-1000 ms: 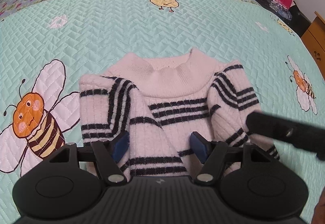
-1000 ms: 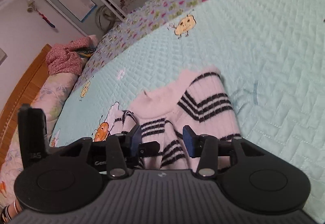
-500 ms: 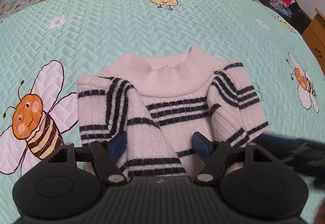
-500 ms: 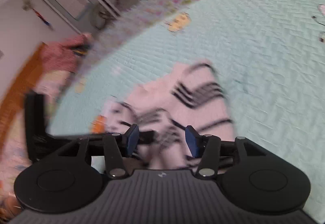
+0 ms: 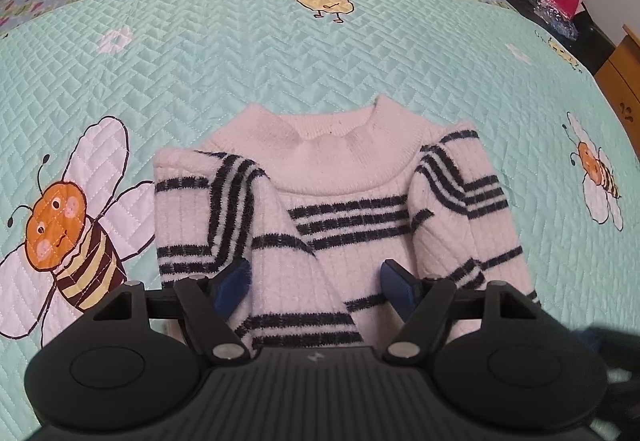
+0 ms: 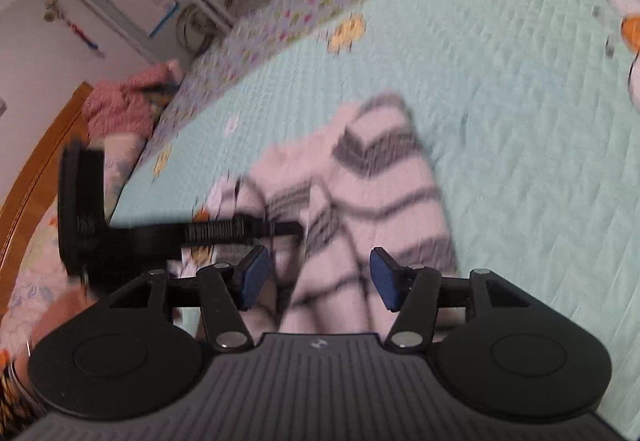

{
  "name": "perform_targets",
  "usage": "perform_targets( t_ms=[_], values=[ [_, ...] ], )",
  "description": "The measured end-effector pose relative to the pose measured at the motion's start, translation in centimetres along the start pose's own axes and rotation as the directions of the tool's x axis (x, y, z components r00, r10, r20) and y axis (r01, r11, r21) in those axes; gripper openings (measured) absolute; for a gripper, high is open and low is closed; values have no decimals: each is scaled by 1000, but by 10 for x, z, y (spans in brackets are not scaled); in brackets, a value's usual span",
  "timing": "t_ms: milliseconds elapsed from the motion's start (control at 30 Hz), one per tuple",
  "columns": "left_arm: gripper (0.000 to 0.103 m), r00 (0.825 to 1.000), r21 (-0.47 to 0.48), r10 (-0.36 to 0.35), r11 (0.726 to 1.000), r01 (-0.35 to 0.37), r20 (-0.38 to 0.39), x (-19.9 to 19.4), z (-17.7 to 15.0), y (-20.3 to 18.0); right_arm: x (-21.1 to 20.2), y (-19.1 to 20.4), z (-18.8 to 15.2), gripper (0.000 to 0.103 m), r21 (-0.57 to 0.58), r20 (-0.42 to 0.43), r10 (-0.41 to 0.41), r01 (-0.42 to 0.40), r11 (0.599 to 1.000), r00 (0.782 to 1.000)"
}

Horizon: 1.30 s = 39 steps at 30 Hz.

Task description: Fold clothes

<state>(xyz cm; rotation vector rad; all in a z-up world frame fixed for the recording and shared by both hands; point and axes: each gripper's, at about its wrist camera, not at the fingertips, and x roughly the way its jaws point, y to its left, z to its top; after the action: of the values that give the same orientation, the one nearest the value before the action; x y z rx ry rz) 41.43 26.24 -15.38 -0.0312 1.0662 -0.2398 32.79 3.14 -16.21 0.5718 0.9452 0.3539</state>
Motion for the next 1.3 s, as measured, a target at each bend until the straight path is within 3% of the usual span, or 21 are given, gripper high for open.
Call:
perform_targets(
  t_ms=[133,300,367,500,633,800,867,933,1000,1067,1100,1133,1167,1233,1267,1300],
  values=[
    [70,1000,-3,10,1000,-10,18,-11,1,-3,9,0,1,58,-6,0,8,-8,1000,1000],
    [71,989,-109,-103,987,114,103,-66,-12,15,-28,2,-6,58,15,64,63,-64,998,996],
    [71,984,-153,-153,974,166,93,-79,-31,19,-45,1,-16,58,23,60,78,-79,997,995],
    [71,985,-148,-165,974,169,42,-68,-57,11,-32,-6,-40,59,22,-34,64,-63,998,997],
    [71,985,-139,-172,976,169,-10,-55,-81,3,-46,-11,-50,57,72,-37,132,-129,989,991],
    [70,976,-191,-210,957,217,55,-90,-96,19,-64,-18,-63,58,136,-32,223,-217,967,974],
    [70,968,-212,-240,945,251,77,-106,-106,29,-72,-21,-68,58,162,-29,258,-251,954,966],
    [70,947,-241,-314,916,321,71,-115,-122,34,-79,-24,-72,58,187,-24,294,-284,940,956],
    [72,915,-266,-402,879,395,30,-113,-143,29,-87,-26,-77,58,212,-19,328,-317,924,944],
    [72,904,-285,-426,871,400,-33,-98,-166,20,-72,-37,-93,57,244,-96,297,-267,932,950],
    [70,899,-294,-433,869,398,-65,-90,-177,16,-65,-43,-101,48,259,-137,280,-239,936,950],
    [70,902,-302,-429,867,397,-48,-87,-183,15,-57,-51,-106,3,255,-156,243,-199,946,957],
    [70,900,-311,-435,859,406,-26,-89,-185,16,-57,-55,-106,0,284,-150,240,-191,940,959],
    [70,893,-315,-449,847,429,10,-99,-183,19,-65,-54,-102,9,298,-117,242,-199,934,963],
    [70,891,-313,-454,842,440,30,-104,-184,20,-75,-44,-99,23,242,-98,230,-201,949,968],
    [70,887,-311,-459,837,450,50,-110,-185,22,-84,-35,-98,29,203,-81,230,-210,956,970]
  ],
)
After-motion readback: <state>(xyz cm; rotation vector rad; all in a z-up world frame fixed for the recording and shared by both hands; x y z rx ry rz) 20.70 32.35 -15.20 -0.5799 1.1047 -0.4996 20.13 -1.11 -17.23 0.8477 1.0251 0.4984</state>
